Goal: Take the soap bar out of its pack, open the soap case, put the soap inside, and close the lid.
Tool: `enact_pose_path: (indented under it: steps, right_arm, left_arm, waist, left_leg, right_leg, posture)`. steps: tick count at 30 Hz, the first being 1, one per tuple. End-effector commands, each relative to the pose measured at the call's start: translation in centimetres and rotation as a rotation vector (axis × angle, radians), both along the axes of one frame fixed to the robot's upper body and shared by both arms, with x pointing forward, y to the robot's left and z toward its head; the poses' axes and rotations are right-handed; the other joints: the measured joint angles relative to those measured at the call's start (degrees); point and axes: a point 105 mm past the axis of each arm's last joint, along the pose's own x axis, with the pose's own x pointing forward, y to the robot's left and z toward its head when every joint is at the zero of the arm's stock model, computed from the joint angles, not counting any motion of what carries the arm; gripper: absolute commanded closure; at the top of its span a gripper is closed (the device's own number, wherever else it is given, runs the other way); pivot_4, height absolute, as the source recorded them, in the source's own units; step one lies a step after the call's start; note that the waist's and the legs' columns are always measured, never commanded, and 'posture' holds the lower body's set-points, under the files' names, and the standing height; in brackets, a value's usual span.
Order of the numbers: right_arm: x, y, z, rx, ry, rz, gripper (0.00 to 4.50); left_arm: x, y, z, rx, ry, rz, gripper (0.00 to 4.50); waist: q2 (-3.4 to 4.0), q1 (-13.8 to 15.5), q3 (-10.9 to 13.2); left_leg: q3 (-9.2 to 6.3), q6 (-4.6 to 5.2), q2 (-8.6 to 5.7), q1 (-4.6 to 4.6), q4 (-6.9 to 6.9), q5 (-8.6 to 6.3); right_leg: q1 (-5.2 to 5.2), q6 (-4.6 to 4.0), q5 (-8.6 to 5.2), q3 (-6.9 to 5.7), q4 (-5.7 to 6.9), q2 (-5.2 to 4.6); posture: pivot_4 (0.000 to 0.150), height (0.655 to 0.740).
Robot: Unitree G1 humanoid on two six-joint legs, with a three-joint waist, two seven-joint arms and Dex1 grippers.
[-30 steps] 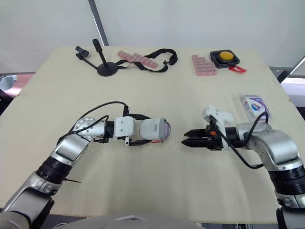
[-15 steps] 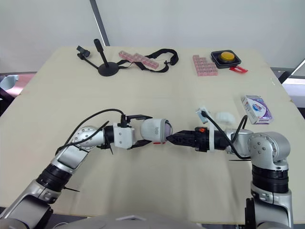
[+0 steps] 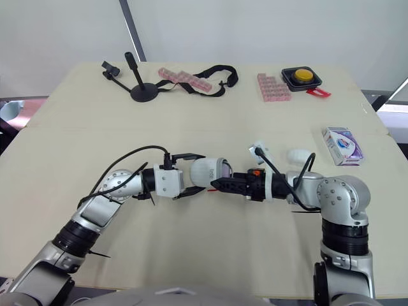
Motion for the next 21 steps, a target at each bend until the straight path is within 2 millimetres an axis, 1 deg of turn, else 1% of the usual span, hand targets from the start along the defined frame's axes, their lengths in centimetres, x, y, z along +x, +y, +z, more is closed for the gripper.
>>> enact_pose_path:
  steps: [1,21]
  right_arm:
    - [0.16,0.41,1.19,0.024,-0.056,0.012,0.06]
    - [0.32,0.95,1.31,0.032,-0.059,0.029,0.06]
  left_arm:
    - [-0.08,-0.43,1.79,-0.044,-0.049,-0.019,0.77]
    - [-0.19,-1.06,2.25,-0.060,-0.058,-0.038,0.77]
  waist:
    - [0.00,0.0,0.0]
    - [0.00,0.0,0.0]
  left_leg:
    - [0.00,0.00,0.00,0.00,-0.01,0.00]
    - [0.00,0.00,0.00,-0.01,-0.02,0.00]
  right_leg:
    - [0.00,0.00,0.00,0.00,0.00,0.00]
    - [0.00,0.00,0.00,-0.01,0.00,0.00]
  posture:
    - [0.150,0.7096]
    - [0.150,0.7096]
